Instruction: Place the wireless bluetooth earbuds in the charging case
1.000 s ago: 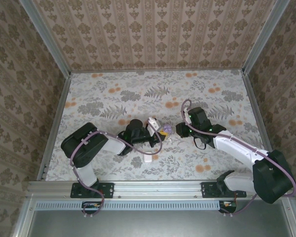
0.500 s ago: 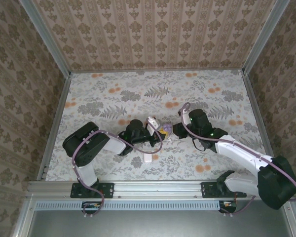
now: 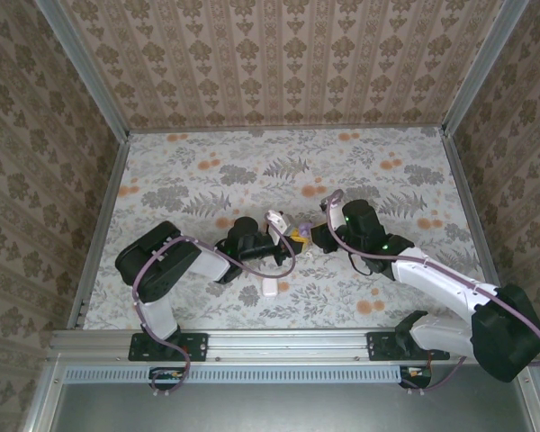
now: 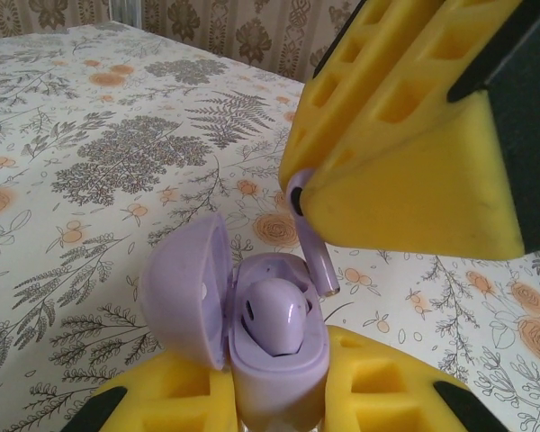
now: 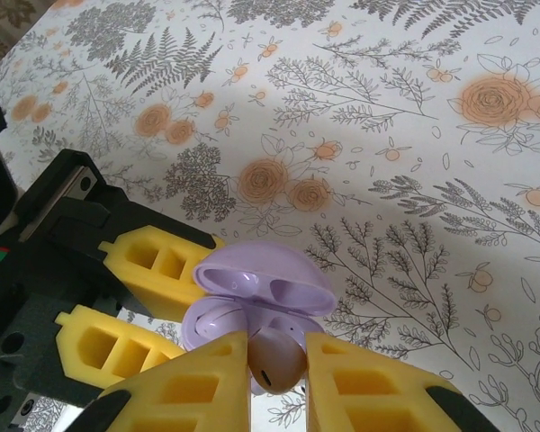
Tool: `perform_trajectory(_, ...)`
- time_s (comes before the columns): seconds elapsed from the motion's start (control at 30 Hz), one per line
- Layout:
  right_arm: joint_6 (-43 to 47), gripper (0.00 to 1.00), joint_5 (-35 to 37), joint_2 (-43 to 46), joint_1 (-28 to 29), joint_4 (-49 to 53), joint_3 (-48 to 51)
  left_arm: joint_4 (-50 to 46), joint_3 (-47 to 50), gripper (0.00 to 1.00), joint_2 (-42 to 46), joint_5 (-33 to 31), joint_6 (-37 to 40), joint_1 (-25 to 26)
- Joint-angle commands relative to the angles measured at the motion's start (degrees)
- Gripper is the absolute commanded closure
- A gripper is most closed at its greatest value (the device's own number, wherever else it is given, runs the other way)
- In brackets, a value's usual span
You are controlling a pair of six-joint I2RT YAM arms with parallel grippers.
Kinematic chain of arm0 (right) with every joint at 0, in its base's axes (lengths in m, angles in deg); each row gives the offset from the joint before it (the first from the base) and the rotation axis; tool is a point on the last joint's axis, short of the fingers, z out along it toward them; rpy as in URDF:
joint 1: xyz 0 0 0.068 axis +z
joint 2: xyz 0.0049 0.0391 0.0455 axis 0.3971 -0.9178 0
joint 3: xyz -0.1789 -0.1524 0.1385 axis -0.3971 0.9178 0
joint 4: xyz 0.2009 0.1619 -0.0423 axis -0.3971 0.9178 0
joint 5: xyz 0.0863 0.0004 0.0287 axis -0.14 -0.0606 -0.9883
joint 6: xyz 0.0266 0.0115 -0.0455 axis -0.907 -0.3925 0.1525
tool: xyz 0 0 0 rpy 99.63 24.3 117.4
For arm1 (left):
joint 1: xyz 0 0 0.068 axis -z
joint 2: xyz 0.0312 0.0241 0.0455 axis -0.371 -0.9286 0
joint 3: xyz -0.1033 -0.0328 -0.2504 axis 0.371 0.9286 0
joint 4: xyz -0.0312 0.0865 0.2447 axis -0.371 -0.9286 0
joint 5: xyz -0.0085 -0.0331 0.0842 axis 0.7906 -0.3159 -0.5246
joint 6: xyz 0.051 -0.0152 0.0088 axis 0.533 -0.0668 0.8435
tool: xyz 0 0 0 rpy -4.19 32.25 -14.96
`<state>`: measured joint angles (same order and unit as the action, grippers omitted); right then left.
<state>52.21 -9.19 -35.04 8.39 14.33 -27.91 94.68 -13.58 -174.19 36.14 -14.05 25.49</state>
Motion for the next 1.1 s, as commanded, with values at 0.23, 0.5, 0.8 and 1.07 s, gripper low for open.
perform_trajectory(0.23,2.34,0.81,2.97,0.58,0.82,-3.14,-1.56,2.29,0.19,0.93,-0.8,1.52,-1.86,-0.6)
perform_trajectory(0.5,3.81,0.81,3.89,0.98,0.9,-3.1,-1.61,2.26,0.36,0.93,-1.02,2.25,-3.87,-0.93)
perform_trajectory(0.8,5.09,0.81,2.29,1.17,0.6,6.96,-3.3,1.41,4.12,0.93,1.69,-0.01,-4.95,-1.58)
perform_trajectory(1.07,5.64,0.81,-3.64,-0.56,-1.21,18.47,-5.33,-0.73,8.41,0.93,6.76,-2.21,-3.65,-1.82)
